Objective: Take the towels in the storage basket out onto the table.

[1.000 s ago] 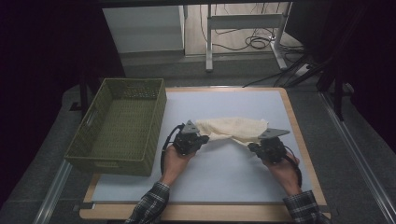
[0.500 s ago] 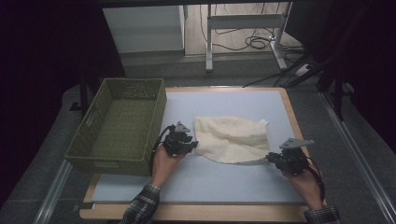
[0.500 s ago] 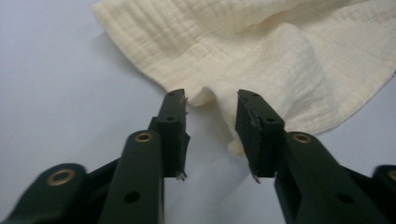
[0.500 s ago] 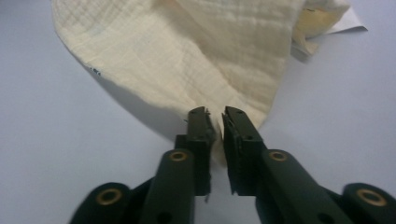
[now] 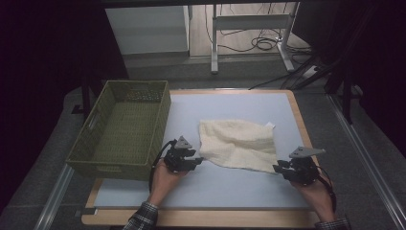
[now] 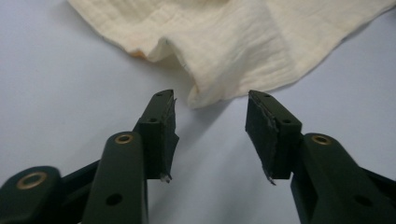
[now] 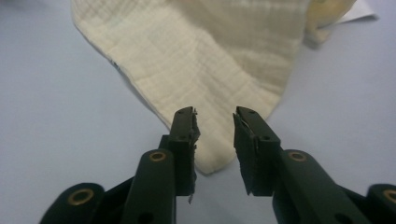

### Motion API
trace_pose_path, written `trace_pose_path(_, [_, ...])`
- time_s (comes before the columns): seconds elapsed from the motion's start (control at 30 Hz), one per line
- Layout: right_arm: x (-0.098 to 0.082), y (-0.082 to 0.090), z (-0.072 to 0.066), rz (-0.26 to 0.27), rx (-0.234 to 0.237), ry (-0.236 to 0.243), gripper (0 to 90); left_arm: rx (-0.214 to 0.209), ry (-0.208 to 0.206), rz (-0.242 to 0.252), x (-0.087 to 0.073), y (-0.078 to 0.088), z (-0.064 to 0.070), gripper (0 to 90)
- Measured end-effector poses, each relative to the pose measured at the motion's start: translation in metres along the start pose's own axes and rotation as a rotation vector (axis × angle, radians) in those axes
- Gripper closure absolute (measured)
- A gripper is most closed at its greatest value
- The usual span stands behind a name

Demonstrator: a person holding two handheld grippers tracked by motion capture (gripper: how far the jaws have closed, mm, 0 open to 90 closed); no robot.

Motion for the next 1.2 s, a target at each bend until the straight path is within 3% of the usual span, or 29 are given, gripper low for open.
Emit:
trace_pose_path(0.03, [-0.001, -0.003, -0.001, -0.004, 0.0, -0.001, 64.3, -0.006, 0.0, -0.002, 0.0, -0.005, -0.001, 54.3])
trace_pose_path(0.1, [-0.006, -0.01, -0.002, -0.028, -0.007, 0.011, 64.4, -0.037, 0.007, -0.004, 0.002, -0.014, -0.002, 64.9])
trace_pose_path(0.13, [-0.011, -0.014, -0.002, -0.048, -0.025, 0.027, 68.4, -0.053, 0.01, 0.001, 0.003, -0.015, -0.002, 73.9])
trace_pose_path(0.2, [-0.012, -0.013, -0.001, -0.026, -0.053, 0.039, 83.7, -0.078, 0.014, 0.013, 0.006, -0.014, 0.0, 86.7])
trace_pose_path(0.27, [-0.013, -0.01, 0.0, -0.023, -0.047, 0.026, 86.3, -0.089, 0.012, 0.013, 0.009, -0.005, 0.004, 87.4])
trace_pose_path(0.47, [-0.013, 0.012, -0.015, 0.027, -0.008, 0.057, 86.4, -0.095, 0.015, -0.006, -0.002, 0.032, 0.015, 87.3])
trace_pose_path(0.57, [-0.017, 0.022, -0.026, 0.038, 0.029, 0.066, 86.3, -0.101, 0.022, -0.036, -0.014, 0.039, 0.02, 85.4])
trace_pose_path(0.6, [-0.019, 0.024, -0.028, 0.038, 0.033, 0.07, 86.2, -0.085, 0.016, -0.04, -0.018, 0.04, 0.021, 80.7])
trace_pose_path(0.63, [-0.022, 0.026, -0.031, 0.035, 0.032, 0.073, 85.8, -0.057, 0.012, -0.038, -0.02, 0.041, 0.021, 67.3])
trace_pose_path(0.73, [-0.029, 0.028, -0.031, 0.029, 0.035, 0.059, 84.6, -0.053, 0.016, -0.021, -0.025, 0.043, 0.021, 61.2])
trace_pose_path(0.77, [-0.03, 0.028, -0.03, 0.027, 0.038, 0.053, 83.6, -0.072, 0.016, -0.009, -0.025, 0.044, 0.022, 60.8])
trace_pose_path(0.83, [-0.033, 0.029, -0.028, 0.022, 0.053, 0.035, 75.9, -0.097, 0.007, 0.011, -0.025, 0.043, 0.027, 58.8])
trace_pose_path(1.0, [-0.035, 0.029, -0.021, 0.029, 0.033, -0.01, 68.2, -0.127, -0.054, 0.017, -0.025, 0.03, 0.043, 52.9])
trace_pose_path(1.17, [-0.037, 0.016, -0.021, 0.017, 0.039, -0.021, 62.4, -0.104, -0.096, -0.043, -0.028, 0.009, 0.05, 52.9])
trace_pose_path(1.2, [-0.038, 0.013, -0.022, 0.011, 0.041, -0.021, 62.5, -0.086, -0.108, -0.028, -0.028, 0.008, 0.05, 54.9])
Point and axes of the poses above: each handheld gripper's, and its own axes: y roughly backward along the jaws, x roughly out of its top, z roughly to its right, the point moved 7 cm from there along -y, roughly forward along the jaws, and after that the axes turned 4 degrees about -y, right-handed, at the moved point
